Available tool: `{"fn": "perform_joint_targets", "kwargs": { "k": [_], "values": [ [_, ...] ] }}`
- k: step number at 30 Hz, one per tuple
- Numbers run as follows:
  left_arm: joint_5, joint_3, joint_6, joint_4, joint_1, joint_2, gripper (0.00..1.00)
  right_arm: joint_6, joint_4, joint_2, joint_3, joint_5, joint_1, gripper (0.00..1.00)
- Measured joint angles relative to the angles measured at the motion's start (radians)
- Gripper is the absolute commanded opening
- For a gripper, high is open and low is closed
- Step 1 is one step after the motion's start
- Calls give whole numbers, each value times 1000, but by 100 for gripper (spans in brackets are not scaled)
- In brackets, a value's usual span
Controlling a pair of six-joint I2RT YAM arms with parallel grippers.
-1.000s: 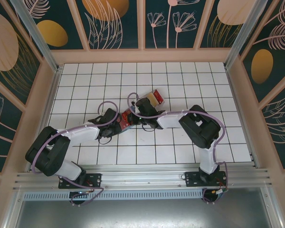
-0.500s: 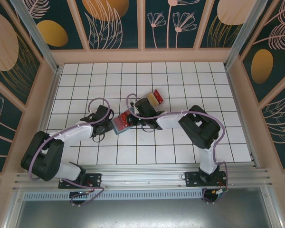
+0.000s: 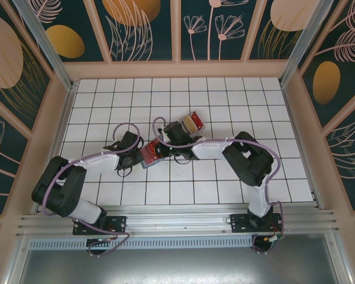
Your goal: Put the credit cards into the card holder
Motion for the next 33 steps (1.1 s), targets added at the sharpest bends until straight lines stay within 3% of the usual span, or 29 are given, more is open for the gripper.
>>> {"fn": "perform_joint_targets", "kwargs": {
  "k": [21, 28, 33],
  "values": [
    [3, -1, 0, 13, 1, 4, 11, 1, -181, 84, 151, -40, 13, 12],
    [3, -1, 0, 17, 1, 6, 11, -4, -192, 80, 147, -16, 16, 31],
    [4, 0, 0, 21, 1, 6, 10, -12, -241, 41, 114, 2, 8, 37]
  ]
}}
